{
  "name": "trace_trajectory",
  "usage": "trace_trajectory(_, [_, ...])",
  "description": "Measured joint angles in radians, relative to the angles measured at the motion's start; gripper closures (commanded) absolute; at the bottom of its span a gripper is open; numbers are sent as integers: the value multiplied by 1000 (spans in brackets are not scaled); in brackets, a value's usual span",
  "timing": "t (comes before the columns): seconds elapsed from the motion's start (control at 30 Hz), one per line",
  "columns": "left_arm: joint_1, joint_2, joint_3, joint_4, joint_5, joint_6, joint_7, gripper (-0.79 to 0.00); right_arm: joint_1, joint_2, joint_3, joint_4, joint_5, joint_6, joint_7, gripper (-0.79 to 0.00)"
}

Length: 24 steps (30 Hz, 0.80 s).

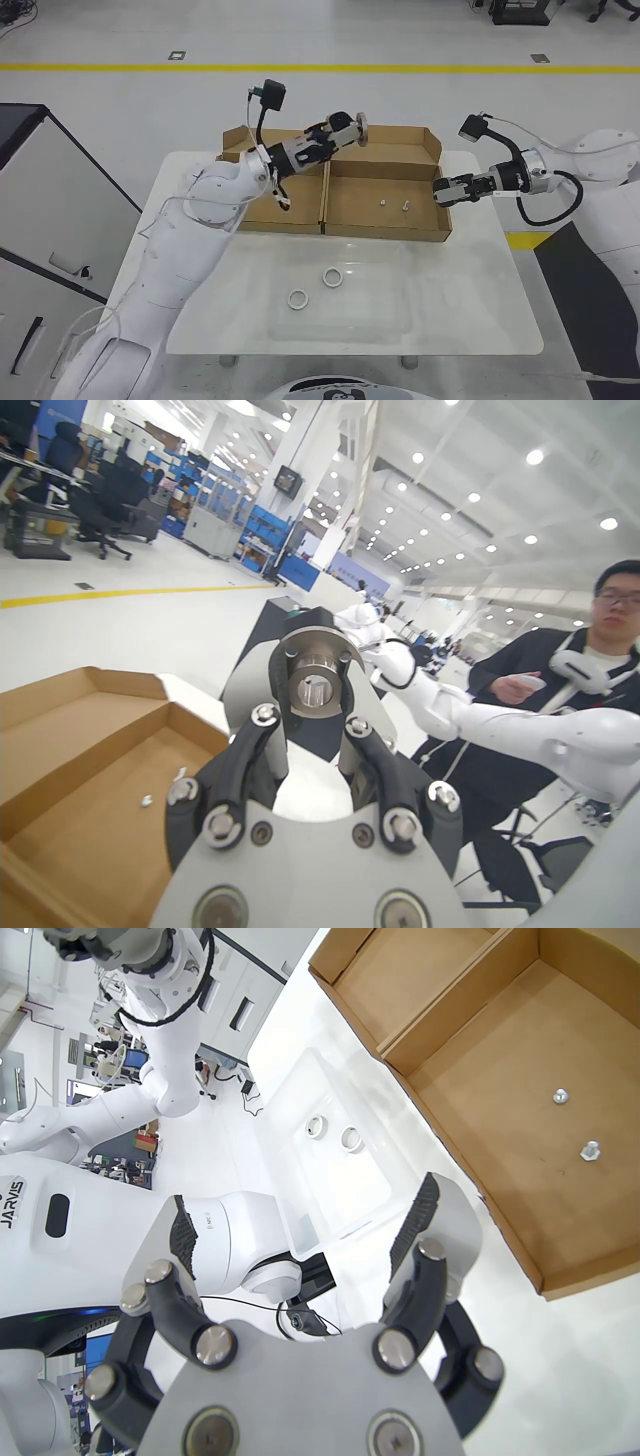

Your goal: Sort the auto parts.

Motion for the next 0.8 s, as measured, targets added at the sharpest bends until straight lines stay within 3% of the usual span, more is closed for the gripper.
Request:
trace_trajectory(0.53, [5, 27, -6, 75, 565, 12, 17, 0, 0, 0, 0, 0, 0, 0, 0, -785])
trace_trajectory(0.8, [15, 27, -5, 77, 581, 23, 41, 0, 0, 0, 0, 0, 0, 0, 0, -785])
